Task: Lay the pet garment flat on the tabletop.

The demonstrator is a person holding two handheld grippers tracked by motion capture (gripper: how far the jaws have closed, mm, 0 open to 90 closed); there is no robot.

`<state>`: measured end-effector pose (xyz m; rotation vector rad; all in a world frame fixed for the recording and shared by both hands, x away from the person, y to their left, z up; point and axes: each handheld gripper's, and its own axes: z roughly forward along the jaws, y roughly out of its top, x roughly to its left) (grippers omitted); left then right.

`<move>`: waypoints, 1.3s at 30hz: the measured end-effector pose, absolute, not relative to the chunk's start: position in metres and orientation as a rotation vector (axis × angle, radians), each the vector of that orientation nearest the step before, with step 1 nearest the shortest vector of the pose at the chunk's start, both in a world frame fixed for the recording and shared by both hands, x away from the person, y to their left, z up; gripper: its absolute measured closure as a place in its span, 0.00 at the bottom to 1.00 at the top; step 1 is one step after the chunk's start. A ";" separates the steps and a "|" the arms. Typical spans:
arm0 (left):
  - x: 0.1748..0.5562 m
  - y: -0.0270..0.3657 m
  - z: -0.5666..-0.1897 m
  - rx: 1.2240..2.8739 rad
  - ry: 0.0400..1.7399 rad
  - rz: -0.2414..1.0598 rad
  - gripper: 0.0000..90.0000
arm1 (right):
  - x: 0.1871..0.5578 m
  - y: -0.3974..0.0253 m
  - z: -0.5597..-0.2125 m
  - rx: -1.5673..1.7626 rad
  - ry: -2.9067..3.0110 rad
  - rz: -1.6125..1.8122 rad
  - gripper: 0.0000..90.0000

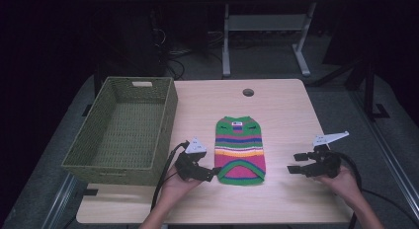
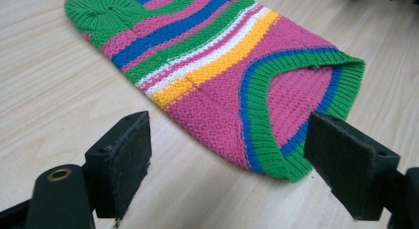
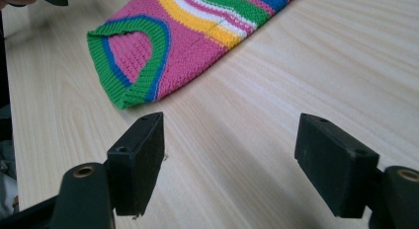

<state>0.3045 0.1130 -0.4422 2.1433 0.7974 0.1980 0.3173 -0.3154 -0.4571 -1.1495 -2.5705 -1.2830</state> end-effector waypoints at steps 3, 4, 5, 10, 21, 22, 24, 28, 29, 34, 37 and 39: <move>0.302 0.114 -0.442 2.146 0.792 0.201 0.20 | 0.313 -0.318 -0.461 -1.158 -2.570 -1.277 0.30; 0.300 0.114 -0.442 2.142 0.794 0.201 0.20 | 0.312 -0.319 -0.462 -1.150 -2.579 -1.281 0.30; 0.300 0.114 -0.442 2.144 0.790 0.202 0.20 | 0.310 -0.320 -0.463 -1.154 -2.576 -1.283 0.30; 0.295 0.115 -0.443 2.144 0.790 0.206 0.20 | 0.303 -0.326 -0.465 -1.161 -2.574 -1.297 0.30; 0.285 0.121 -0.445 2.159 0.788 0.205 0.20 | 0.286 -0.338 -0.472 -1.208 -2.562 -1.304 0.29; 0.284 0.121 -0.446 2.150 0.796 0.202 0.20 | 0.284 -0.338 -0.473 -1.211 -2.560 -1.306 0.29; 0.283 0.123 -0.446 2.151 0.794 0.203 0.20 | 0.282 -0.339 -0.473 -1.215 -2.568 -1.302 0.29; 0.278 0.125 -0.446 2.159 0.790 0.203 0.20 | 0.276 -0.340 -0.474 -1.221 -2.577 -1.307 0.28; 0.277 0.125 -0.447 2.157 0.787 0.209 0.20 | 0.274 -0.340 -0.474 -1.226 -2.579 -1.305 0.28; 0.271 0.129 -0.448 2.134 0.799 0.189 0.20 | 0.264 -0.341 -0.475 -1.243 -2.585 -1.319 0.28; 0.270 0.132 -0.450 2.118 0.796 0.148 0.20 | 0.256 -0.340 -0.473 -1.256 -2.583 -1.327 0.28; 0.268 0.133 -0.451 2.101 0.799 0.149 0.20 | 0.249 -0.338 -0.473 -1.259 -2.603 -1.340 0.27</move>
